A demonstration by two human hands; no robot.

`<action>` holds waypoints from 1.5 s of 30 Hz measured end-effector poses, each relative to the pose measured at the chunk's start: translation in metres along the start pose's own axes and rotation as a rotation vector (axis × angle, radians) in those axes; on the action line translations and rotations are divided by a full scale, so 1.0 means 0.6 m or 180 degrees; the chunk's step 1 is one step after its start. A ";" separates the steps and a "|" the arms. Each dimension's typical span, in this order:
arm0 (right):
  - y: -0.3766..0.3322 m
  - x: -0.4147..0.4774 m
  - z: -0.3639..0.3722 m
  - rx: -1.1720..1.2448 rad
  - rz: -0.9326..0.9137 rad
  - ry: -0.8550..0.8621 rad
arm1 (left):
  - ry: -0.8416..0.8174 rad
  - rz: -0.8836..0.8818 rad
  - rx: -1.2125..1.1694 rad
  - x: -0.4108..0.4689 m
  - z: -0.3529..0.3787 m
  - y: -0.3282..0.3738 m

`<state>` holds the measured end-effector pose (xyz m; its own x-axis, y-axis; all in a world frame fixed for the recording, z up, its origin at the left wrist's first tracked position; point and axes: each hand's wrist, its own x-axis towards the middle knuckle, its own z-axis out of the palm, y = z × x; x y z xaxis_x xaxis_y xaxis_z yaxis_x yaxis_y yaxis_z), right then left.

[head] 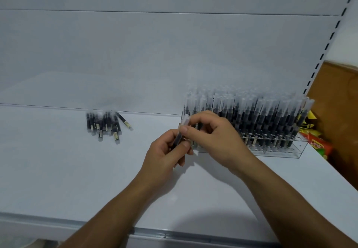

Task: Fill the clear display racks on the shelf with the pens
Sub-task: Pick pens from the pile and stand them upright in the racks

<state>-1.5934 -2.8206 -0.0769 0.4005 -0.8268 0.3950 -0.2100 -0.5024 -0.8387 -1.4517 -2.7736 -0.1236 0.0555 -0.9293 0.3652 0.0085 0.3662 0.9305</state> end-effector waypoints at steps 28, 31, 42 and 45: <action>0.016 0.049 -0.085 -0.1807 -0.0126 0.0239 | 0.0425 0.0025 0.2266 0.006 0.000 -0.032; 0.016 0.046 -0.082 -0.1895 -0.0095 0.0266 | 0.0436 0.0028 0.2229 0.006 0.000 -0.033; -0.007 0.008 -0.068 -0.1954 -0.0049 0.0286 | 0.0519 -0.0080 0.1601 0.003 -0.020 -0.011; -0.020 0.014 -0.001 -0.1588 -0.0210 -0.0199 | 0.0775 -0.0047 0.1584 0.015 -0.078 0.003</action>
<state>-1.5880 -2.8216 -0.0632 0.4766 -0.7802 0.4051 -0.5768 -0.6253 -0.5256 -1.4046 -2.7788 -0.1201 0.2888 -0.8744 0.3899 -0.4585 0.2312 0.8581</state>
